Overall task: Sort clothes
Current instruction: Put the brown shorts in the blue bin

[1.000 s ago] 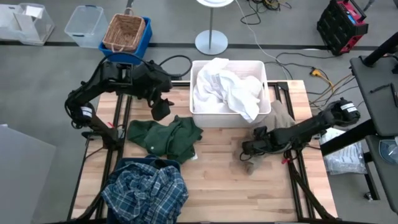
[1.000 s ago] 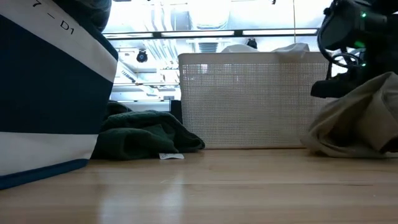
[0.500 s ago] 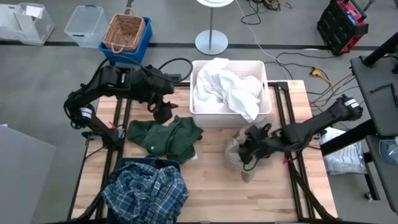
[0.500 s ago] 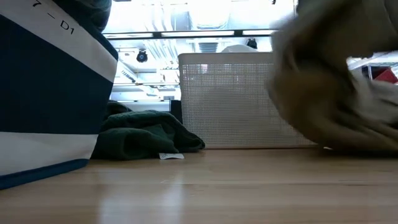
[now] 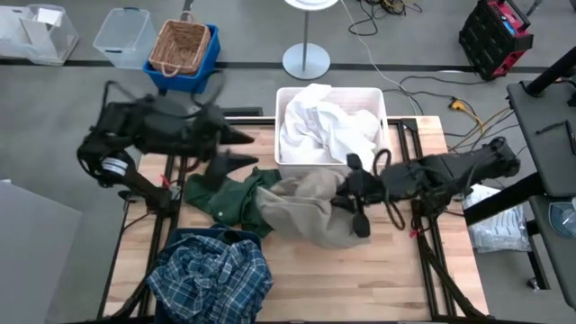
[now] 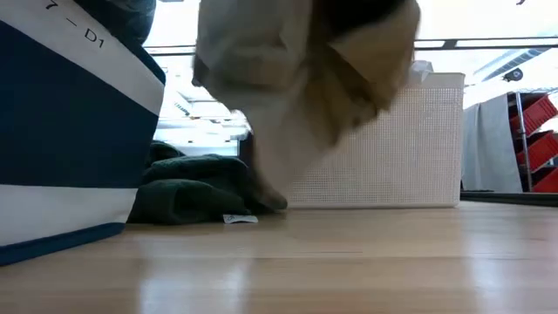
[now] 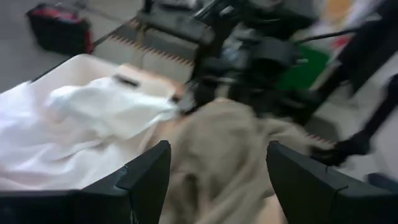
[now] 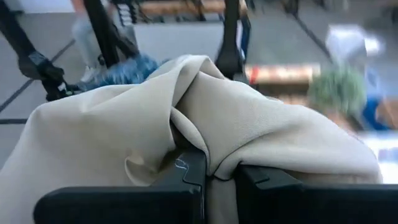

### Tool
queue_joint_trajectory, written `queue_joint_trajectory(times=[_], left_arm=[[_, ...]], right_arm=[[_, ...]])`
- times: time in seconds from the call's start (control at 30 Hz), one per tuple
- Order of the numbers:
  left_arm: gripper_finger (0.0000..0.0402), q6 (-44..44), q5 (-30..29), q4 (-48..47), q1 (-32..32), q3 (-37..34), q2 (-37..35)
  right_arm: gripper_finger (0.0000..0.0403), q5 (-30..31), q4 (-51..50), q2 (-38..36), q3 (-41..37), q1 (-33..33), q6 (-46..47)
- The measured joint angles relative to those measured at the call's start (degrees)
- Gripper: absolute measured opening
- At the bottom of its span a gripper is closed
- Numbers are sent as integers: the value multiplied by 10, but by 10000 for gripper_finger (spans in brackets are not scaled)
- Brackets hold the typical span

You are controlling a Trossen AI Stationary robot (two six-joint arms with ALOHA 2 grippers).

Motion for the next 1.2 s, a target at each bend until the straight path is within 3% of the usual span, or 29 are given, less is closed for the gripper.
queue_joint_trajectory(times=[0.2,0.53,0.7,0.87,0.97,1.1,1.2], left_arm=[[242,-56,-32,28,-109,8,-26],[242,-160,-258,-64,-304,11,-48],[242,-165,-259,-78,-365,13,-48],[239,-202,-258,-144,-410,14,-66],[233,-256,-237,-215,-427,13,-67],[231,-245,-181,-188,-437,-8,-57],[231,-259,-170,-217,-438,-27,-34]], right_arm=[[24,-152,114,94,101,-46,-100],[24,-314,171,332,377,-45,-109],[24,-323,197,458,518,-39,-81],[24,-324,315,531,495,-30,-21],[24,-323,321,569,494,-25,14],[24,-281,326,620,500,-19,77],[24,-253,325,656,500,-18,125]])
